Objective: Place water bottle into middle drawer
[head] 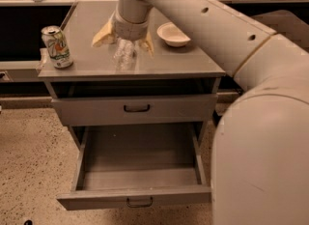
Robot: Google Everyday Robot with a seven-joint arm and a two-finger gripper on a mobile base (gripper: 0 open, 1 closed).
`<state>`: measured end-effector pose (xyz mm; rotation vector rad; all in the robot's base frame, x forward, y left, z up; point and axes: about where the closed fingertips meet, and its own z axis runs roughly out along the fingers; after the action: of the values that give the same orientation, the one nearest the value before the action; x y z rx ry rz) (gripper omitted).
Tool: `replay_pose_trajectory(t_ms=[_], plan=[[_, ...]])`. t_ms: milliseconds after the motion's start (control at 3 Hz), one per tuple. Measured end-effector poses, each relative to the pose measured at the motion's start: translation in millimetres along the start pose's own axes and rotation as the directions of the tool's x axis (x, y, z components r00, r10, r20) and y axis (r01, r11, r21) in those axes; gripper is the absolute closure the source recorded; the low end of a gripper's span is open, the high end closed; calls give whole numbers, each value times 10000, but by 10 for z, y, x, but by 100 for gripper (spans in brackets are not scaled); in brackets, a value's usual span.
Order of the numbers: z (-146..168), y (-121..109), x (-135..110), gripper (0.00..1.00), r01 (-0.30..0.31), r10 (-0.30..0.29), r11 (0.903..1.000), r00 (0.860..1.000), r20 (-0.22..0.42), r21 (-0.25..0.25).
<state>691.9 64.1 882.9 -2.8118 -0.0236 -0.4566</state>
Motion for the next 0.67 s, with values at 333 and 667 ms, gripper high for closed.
replay_pose_trajectory(t_ms=[333, 667], plan=[[215, -55, 99, 0, 712, -716, 9965, 9974, -77, -432], [379, -19, 219, 16, 539, -583, 9941, 9973, -444, -937]])
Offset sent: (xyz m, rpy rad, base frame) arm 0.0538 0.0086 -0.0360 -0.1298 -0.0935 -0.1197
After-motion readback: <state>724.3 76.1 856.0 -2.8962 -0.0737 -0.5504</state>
